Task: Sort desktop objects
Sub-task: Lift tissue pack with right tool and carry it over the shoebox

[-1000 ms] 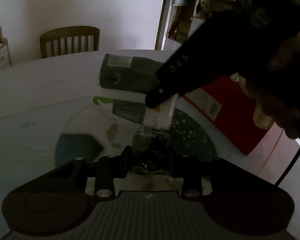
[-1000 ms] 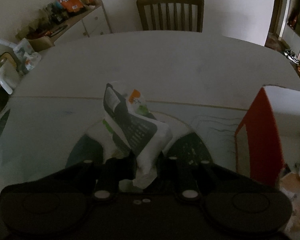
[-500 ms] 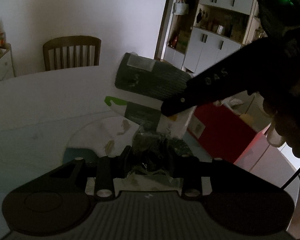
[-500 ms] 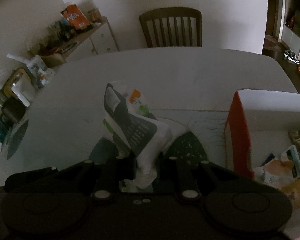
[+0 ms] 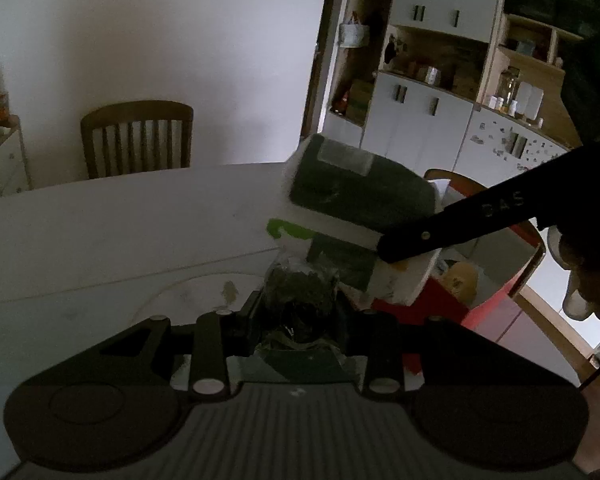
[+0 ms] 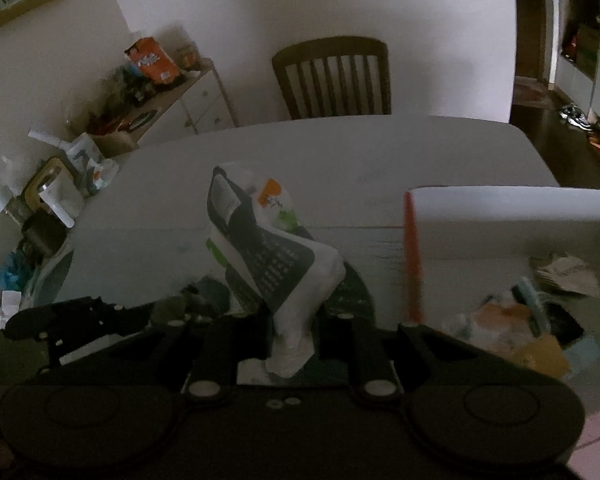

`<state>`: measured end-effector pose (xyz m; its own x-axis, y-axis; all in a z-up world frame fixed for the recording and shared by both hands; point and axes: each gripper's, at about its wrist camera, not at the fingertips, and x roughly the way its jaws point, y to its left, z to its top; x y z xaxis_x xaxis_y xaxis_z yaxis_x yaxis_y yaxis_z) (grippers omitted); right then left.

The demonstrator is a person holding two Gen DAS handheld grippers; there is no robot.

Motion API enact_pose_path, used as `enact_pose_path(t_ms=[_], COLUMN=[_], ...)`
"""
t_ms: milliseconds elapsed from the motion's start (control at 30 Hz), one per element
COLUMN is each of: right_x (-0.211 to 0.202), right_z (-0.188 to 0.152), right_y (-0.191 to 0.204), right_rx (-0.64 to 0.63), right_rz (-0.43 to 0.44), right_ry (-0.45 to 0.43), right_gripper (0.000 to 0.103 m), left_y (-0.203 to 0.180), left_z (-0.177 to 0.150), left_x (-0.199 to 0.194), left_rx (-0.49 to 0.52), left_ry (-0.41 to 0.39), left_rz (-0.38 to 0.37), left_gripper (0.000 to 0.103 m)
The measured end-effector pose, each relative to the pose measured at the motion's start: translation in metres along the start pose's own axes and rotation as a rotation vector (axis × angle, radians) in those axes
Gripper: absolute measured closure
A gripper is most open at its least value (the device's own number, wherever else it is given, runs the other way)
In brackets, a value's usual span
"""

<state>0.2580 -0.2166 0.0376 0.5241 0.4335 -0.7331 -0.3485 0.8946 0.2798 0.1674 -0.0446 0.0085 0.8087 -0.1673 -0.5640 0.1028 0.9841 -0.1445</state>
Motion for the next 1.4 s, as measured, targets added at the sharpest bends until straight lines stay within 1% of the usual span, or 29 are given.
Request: enact_pose_path(t_ms=[233,533,633,967,1133,1267,1400], right_x=[-0.025,-0.046,-0.052,-0.072,-0.075,-0.073,-0.069], right_z=[-0.004,-0.011,-0.013,-0.023,-0.029,-0.032,-0.033], right_y=[-0.027,-0.068,-0.084,-0.150,-0.173,-0.184,-0.192], right_rx=[0.029,0.066,0.080,0.140,0.160,0.168,0.174], right_rz=[-0.018,-0.045,-0.055,-0.128,-0.156,-0.172,-0.187], right_ry=[-0.039,-0.071,-0.080,-0.099,-0.091,-0.091,-0.086], right_gripper=[0.086,0.086,0.086,0.086,0.086,0.086,0.086], left_y=[-0.025,-0.068,-0.080,-0.120,-0.132,-0.139,-0.145], left_z=[0.017,0.035,0.040,0.051,0.056,0.062,0.064], left_x=[0.012,0.028,0.038,0.068,0.084,0.102,0.121], left_rx=[0.030,0.076,0.086,0.134,0.160,0.183,0.213], left_ry=[-0.010,-0.018,-0.010,0.016,0.039,0.062,0.079], left_rz=[-0.028,-0.062,-0.072,-0.101,-0.098,-0.094,-0.074], left_gripper=[0.068,0.068,0.068,0.068,0.068,0.068,0.068])
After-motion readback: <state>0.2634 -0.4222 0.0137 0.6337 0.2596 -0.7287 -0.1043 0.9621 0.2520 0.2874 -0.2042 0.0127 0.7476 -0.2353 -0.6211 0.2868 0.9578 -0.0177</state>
